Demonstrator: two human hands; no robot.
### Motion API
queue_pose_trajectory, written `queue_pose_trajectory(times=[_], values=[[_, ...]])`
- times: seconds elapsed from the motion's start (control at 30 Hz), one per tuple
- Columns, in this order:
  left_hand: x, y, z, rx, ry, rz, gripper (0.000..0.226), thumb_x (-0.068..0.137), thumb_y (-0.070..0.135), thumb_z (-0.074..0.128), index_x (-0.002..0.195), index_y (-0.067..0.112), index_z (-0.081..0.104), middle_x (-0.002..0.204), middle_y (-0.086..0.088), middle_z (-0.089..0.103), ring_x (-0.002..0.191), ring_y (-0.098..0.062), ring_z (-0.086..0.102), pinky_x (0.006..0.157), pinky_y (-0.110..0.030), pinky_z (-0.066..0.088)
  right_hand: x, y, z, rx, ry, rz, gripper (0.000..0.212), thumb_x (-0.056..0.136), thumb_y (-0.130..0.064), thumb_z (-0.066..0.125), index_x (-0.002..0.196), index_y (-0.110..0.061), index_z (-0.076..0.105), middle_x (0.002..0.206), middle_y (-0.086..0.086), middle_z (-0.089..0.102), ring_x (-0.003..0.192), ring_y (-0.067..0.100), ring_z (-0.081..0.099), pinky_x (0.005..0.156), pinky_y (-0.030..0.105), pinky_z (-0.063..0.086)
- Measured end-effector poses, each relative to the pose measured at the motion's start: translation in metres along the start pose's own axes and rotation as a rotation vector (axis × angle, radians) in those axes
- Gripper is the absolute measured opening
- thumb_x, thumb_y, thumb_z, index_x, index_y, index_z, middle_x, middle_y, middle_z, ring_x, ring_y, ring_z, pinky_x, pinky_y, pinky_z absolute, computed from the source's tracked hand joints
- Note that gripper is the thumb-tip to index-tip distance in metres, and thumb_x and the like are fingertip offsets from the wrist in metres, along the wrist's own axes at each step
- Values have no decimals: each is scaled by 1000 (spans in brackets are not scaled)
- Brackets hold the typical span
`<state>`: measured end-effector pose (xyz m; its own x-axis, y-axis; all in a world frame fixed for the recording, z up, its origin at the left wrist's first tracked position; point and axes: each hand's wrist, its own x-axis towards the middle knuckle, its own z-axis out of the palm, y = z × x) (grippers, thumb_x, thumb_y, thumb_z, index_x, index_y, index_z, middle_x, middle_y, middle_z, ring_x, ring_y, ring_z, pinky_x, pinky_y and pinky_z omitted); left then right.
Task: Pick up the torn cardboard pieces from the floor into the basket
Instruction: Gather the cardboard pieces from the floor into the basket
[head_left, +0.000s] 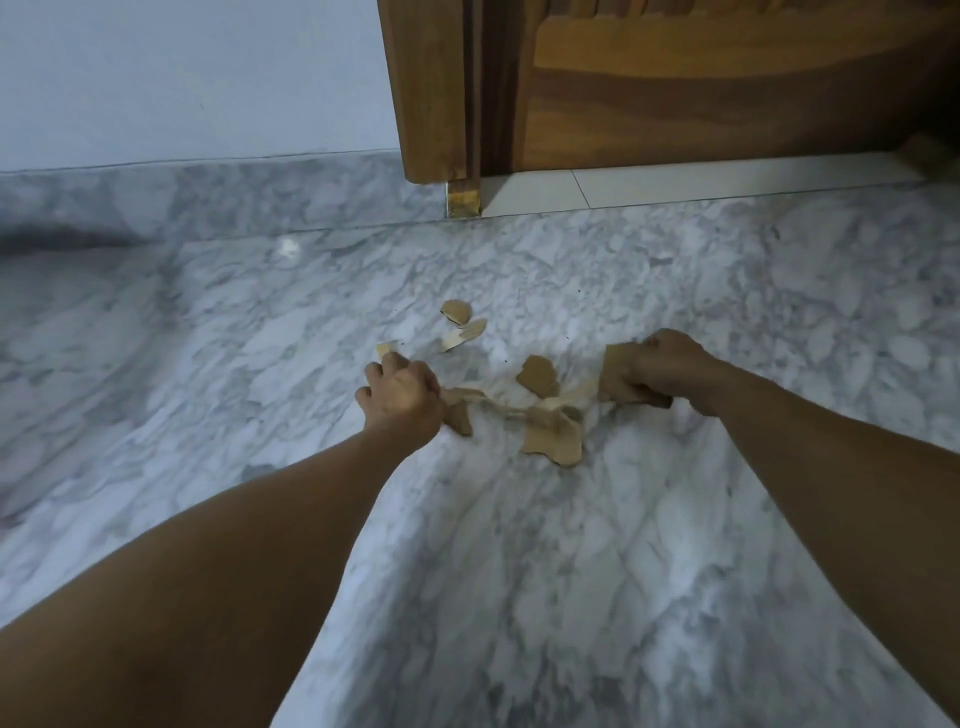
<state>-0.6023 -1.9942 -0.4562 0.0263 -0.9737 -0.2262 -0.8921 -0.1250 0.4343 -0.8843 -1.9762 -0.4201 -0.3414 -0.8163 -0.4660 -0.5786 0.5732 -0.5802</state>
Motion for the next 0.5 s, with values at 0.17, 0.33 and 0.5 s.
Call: queue_pose_trajectory(times=[0.17,0.33,0.5], values=[[9,15,12,-107,-132,-71,18,76,15,67,84,30,60,149,-2,32,142,-26,17,111,-50,23,8,-40,19,-143,-41,-110,23,86,-33,55,94,-12,51,102,15,56,89,27,55,70,32,40],[4,16,36,36,-58,18,12,83,20,55,88,30,61,135,3,43,133,-26,28,102,-44,28,5,-50,59,-344,-238,-182,27,59,-35,56,67,-12,44,88,11,50,74,23,51,60,27,40],[9,13,39,-149,-19,71,27,78,-6,50,68,19,48,99,-9,59,100,-27,51,70,-29,43,5,-44,78,-434,-238,-324,27,69,-34,64,78,-11,53,139,15,47,131,34,43,101,45,44]])
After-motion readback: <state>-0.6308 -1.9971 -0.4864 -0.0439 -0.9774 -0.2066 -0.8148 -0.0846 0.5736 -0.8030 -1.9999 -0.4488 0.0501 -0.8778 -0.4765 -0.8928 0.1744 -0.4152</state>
